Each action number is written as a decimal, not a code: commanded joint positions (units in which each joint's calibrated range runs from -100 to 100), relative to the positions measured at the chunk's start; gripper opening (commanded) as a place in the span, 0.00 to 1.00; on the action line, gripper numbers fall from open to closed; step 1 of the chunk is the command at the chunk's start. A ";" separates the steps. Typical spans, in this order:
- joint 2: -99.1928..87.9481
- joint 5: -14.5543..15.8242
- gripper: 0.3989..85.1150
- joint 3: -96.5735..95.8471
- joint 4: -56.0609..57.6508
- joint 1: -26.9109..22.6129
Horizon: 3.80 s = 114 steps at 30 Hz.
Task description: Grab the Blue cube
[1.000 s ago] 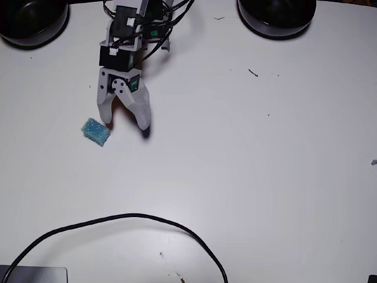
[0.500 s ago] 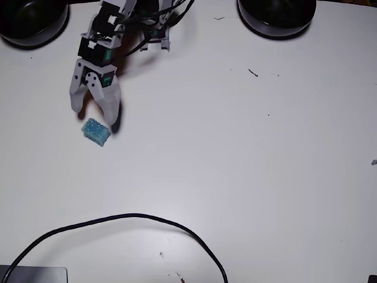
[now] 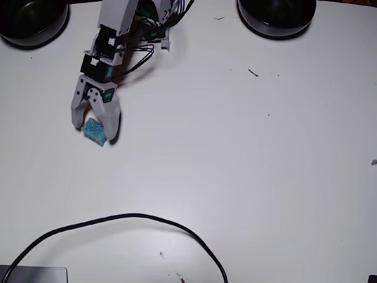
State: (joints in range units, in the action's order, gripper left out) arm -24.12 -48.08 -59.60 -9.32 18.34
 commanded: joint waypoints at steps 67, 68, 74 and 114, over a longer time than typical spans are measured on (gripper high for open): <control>-15.62 4.93 0.10 13.18 14.92 -34.73; -15.49 4.93 0.10 13.82 15.33 -35.65; -15.49 4.88 0.10 16.11 18.13 -41.76; -1.68 4.79 0.10 39.16 35.12 -71.06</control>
State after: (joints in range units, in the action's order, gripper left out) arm -25.80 -43.30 -24.34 25.94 -52.43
